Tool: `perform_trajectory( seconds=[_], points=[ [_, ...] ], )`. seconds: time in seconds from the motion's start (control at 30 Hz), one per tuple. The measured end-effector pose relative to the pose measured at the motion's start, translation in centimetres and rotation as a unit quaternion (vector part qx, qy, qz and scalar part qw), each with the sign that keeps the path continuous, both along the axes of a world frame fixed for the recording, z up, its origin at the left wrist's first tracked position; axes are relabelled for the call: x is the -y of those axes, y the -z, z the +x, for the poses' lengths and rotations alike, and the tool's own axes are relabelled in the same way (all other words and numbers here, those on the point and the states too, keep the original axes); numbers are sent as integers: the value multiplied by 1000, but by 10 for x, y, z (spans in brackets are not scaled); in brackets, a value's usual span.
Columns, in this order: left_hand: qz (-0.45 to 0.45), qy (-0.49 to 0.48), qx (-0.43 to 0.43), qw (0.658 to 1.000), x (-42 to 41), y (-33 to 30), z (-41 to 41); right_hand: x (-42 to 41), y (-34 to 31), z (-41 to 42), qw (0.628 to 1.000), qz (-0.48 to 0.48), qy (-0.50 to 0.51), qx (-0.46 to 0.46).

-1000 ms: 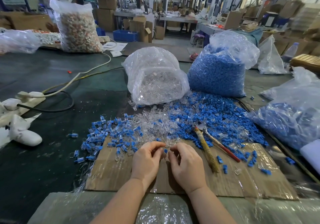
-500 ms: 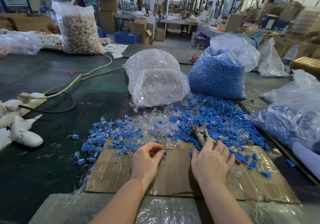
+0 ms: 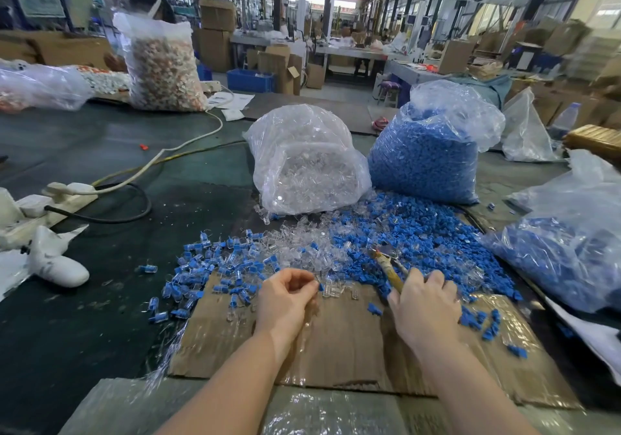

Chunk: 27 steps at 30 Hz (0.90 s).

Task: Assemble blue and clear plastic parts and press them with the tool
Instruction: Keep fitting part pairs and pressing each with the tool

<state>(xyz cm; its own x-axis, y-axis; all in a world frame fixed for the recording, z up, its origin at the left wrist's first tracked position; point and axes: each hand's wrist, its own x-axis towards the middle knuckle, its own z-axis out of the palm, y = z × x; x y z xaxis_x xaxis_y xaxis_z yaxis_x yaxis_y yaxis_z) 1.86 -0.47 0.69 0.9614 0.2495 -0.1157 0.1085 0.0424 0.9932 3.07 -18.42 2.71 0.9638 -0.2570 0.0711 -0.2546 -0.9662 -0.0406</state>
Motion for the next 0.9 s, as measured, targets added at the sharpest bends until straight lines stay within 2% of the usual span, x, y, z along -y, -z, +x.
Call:
perform_trajectory(
  seconds=[0.03, 0.1, 0.17, 0.2, 0.37, 0.47, 0.63, 0.9],
  points=[
    [-12, -6, 1, 1000, 0, -3, 3, -2, -4, 2, 999, 26, -28, -3],
    [-46, -21, -4, 999, -1, -9, 10, -9, -15, 2, 983, 163, -87, -20],
    [-86, -35, -6, 996, -3, -15, 17, -18, -28, -2, 927, 351, -111, -75],
    [-98, -41, -5, 994, -5, -17, 20, -21, -35, -3, 899, 409, -112, -112],
    [-112, -83, -18, 990, -14, -18, 31, -31, -46, -16, 802, 546, -103, -220],
    [-115, -107, -27, 987, -17, -15, 35, -35, -43, -17, 776, 577, -104, -232],
    [-85, -114, -40, 989, -19, -14, 37, -37, -42, -15, 801, 528, -133, -250],
    [-34, -107, -40, 993, -21, -20, 32, -36, -42, -14, 809, 496, -151, -278]
  ],
)
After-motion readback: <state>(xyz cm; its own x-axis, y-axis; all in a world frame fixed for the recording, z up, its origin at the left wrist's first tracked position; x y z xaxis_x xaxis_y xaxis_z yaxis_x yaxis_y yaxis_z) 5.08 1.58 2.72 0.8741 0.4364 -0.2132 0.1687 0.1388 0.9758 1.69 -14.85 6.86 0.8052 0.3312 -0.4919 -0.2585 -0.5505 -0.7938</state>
